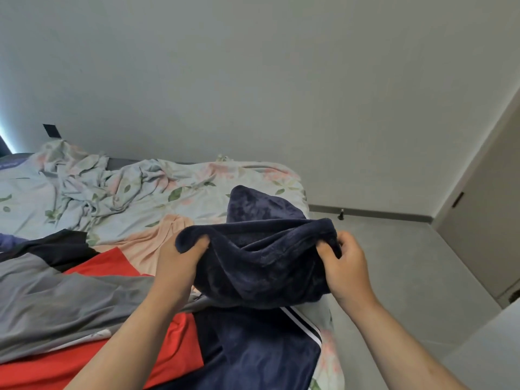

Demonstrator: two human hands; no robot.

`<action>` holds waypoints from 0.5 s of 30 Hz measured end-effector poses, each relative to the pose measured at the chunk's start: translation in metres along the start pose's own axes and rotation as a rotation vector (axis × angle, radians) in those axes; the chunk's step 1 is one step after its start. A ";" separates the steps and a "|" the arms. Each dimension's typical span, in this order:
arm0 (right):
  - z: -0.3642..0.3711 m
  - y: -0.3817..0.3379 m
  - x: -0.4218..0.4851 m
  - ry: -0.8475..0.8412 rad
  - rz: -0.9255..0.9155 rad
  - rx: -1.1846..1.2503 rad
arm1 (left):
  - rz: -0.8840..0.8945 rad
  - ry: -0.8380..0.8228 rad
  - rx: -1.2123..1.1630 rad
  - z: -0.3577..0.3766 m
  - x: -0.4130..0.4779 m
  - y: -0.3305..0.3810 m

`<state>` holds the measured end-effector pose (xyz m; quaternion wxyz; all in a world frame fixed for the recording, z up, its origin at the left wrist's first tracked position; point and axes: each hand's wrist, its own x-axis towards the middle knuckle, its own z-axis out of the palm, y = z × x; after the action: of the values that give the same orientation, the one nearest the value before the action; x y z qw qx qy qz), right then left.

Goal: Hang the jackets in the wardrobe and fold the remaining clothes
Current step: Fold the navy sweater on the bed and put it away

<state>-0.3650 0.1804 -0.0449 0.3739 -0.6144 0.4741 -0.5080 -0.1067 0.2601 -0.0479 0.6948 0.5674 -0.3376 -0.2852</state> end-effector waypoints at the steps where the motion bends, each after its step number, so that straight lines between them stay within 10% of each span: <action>1: -0.001 -0.002 -0.001 0.021 -0.005 -0.004 | 0.001 -0.010 -0.009 -0.001 -0.002 0.003; 15: -0.055 -0.107 -0.076 0.061 0.022 0.013 | -0.020 -0.058 -0.148 -0.026 -0.058 0.090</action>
<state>-0.3997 0.2835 0.0466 0.3686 -0.5910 0.4886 -0.5255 -0.1205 0.3378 0.0289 0.7220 0.5091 -0.3300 -0.3327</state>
